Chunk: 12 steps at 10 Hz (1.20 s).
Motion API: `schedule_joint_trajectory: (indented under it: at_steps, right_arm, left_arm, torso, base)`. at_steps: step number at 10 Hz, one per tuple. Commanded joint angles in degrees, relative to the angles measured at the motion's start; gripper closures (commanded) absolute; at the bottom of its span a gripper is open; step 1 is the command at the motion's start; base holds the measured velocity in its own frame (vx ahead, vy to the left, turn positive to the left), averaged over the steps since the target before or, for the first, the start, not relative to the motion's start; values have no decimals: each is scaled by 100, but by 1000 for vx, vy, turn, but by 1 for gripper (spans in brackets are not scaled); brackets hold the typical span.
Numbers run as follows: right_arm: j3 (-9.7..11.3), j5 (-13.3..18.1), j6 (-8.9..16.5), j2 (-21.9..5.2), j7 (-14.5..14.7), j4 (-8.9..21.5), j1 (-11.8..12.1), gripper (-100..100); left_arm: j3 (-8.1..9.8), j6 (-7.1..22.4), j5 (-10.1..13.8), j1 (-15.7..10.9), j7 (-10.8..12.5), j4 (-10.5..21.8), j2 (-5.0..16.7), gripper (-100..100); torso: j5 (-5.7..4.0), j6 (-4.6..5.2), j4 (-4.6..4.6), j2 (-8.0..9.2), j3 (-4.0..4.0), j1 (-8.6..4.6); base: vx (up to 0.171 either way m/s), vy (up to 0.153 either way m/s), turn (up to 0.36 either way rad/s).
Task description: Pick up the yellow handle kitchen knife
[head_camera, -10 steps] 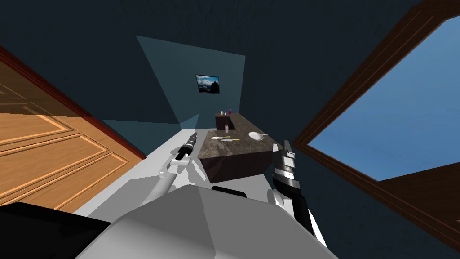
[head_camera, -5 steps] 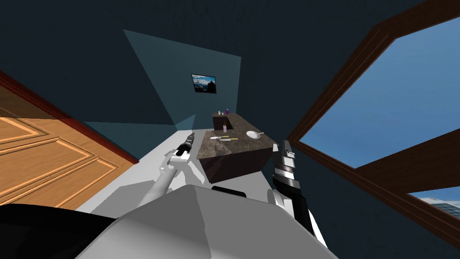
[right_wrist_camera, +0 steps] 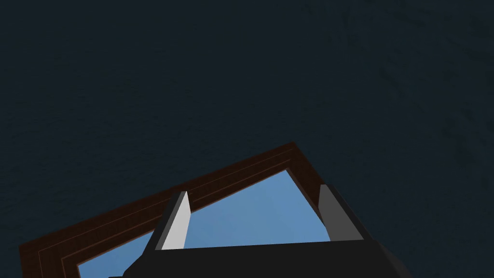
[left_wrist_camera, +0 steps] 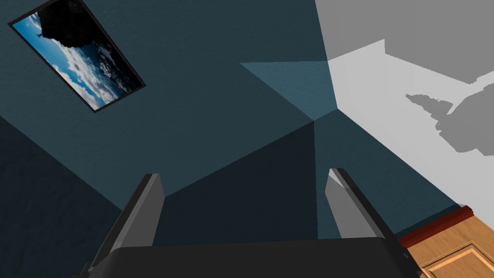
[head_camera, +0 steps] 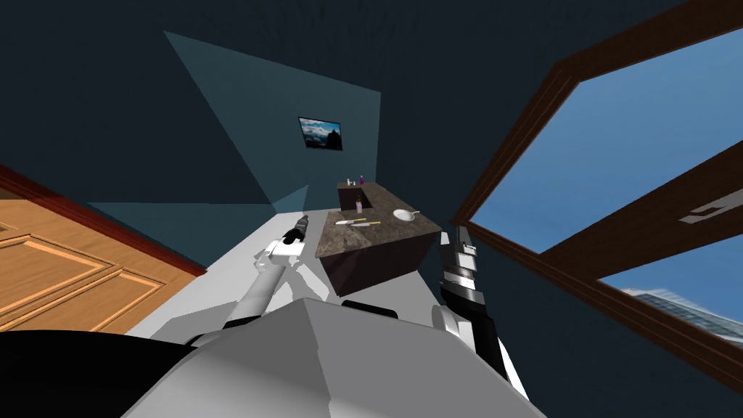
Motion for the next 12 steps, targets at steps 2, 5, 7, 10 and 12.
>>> schedule_joint_trajectory:
  at_steps: [2, 5, 7, 10, 12]
  right_arm:
    - [0, 0, 0, 0, 0, 0, 1, 0]
    - [-1, 0, 0, 0, 0, 0, 1, 0]
    - [0, 0, 0, 0, 0, 0, 0, 0]
    - [-1, 0, 0, 0, 0, 0, 1, 0]
    - [0, 0, 0, 0, 0, 0, 0, 0]
  left_arm:
    - [85, 223, -27, -160, 32, 352, 51, -100]
    - [252, 617, -49, -411, 89, 700, 176, -100]
    - [416, 1007, -67, -662, 150, 1029, 306, -100]
    - [577, 1391, -81, -912, 213, 1411, 441, -100]
    - [733, 1726, -89, -1161, 278, 1772, 579, -100]
  torso:
    - [1, -4, -1, 0, 0, 0]
    - [2, -6, -1, -1, -1, 1]
    - [0, 0, -1, -1, -1, -1]
    - [3, -7, -2, -4, -2, 3]
    - [0, 1, -2, -8, -5, -4]
  base:
    - [-23, 21, -96]
    - [-22, 24, -131]
    - [-30, 25, -197]
    - [-20, 25, -132]
    - [-14, 19, -223]
